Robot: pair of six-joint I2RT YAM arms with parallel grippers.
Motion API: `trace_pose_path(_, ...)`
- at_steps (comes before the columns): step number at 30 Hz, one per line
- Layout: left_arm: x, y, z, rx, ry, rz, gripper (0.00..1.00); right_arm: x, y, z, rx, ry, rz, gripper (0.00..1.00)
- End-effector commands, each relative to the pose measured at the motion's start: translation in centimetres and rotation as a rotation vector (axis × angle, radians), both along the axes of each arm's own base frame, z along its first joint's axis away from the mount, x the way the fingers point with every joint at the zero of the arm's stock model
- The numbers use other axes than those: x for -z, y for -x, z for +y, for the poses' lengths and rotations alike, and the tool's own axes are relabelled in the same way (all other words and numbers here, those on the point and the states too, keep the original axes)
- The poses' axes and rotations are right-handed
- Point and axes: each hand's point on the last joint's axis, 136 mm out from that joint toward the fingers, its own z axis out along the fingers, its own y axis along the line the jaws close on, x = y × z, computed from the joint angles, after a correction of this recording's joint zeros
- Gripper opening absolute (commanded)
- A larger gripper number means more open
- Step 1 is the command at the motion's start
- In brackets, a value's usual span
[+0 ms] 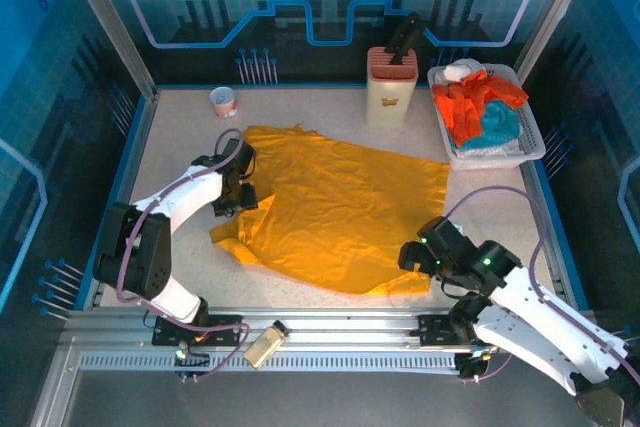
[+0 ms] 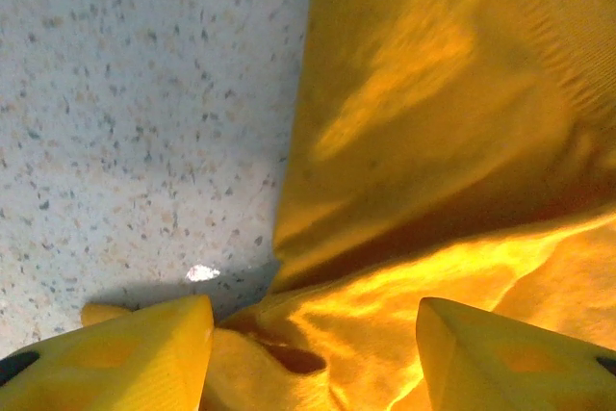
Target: Fold and stack the t-shirts
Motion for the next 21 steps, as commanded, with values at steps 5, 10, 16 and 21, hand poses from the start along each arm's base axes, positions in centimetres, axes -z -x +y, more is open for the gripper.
trace_pose_path(5,0.6,2.1,-0.4,-0.039,0.070,0.011,0.59,-1.3,-8.8,3.4,-0.057,-0.123,-0.119,1.00)
trace_pose_path(10,-1.4,-1.1,-0.6,0.003,0.050,-0.061,0.57,0.9,-12.6,2.7,-0.011,-0.118,-0.058,0.98)
trace_pose_path(16,-2.3,-4.5,-1.4,0.040,0.044,-0.085,0.52,2.7,-16.1,3.0,-0.017,-0.165,0.030,0.98)
trace_pose_path(21,-1.8,-6.1,-4.3,0.117,0.133,-0.086,0.49,4.7,-17.4,2.3,0.010,-0.154,0.090,0.96)
